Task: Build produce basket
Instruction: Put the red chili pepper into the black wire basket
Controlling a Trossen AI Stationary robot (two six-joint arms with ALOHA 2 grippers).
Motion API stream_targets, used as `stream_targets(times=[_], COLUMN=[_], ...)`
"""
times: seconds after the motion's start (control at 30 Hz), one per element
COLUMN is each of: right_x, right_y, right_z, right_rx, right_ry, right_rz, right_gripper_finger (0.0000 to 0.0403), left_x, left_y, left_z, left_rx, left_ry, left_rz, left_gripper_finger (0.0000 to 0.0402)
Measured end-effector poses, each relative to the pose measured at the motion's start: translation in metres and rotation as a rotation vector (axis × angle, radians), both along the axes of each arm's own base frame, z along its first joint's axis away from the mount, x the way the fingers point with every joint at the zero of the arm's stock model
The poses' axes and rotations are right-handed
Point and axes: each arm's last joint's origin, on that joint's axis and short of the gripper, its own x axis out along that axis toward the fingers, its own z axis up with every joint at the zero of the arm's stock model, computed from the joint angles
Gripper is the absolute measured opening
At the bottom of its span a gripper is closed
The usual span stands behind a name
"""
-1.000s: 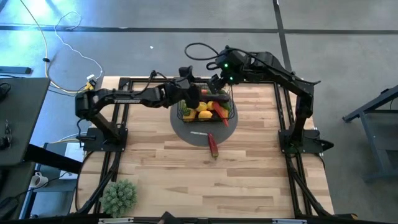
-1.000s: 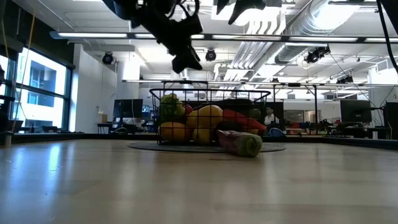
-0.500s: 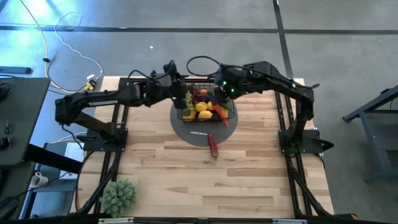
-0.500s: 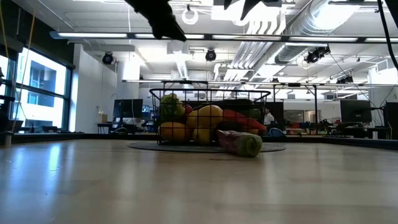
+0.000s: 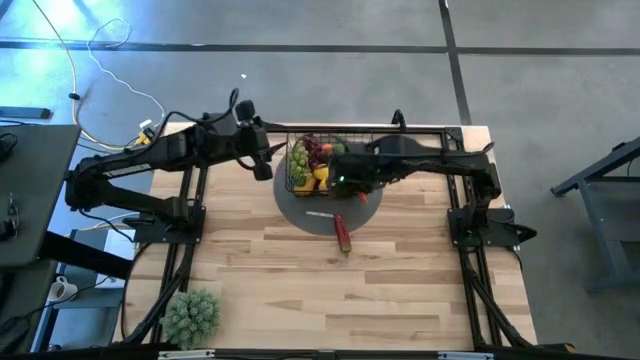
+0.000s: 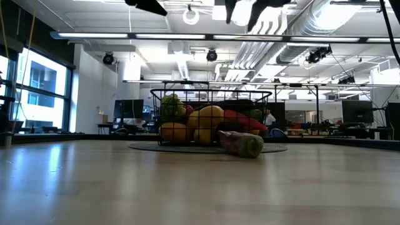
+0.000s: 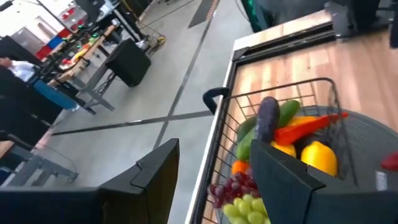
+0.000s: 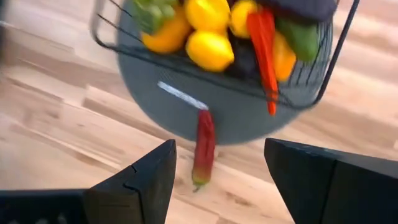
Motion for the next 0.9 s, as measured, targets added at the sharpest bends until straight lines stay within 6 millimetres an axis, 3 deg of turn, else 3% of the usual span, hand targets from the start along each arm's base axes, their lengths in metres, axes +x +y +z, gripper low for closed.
stream_targets(times=[0.47, 0.9], right_x=[0.020, 0.019], right_y=[0.031, 0.048], right_z=[-0.079, -0.156], right_rx=[0.091, 0.104], right_ry=[0.056, 0.063], right_rz=[-0.005, -0.024], right_gripper_finger=[0.0227, 0.0227], left_x=[-0.010, -0.013], left_y=[-0.004, -0.005], left_z=[0.001, -0.006], left_rx=[-0.016, -0.115], left_ry=[0.023, 0.052], left_rz=[-0.015, 0.022], left_gripper_finger=[0.0188, 0.0188])
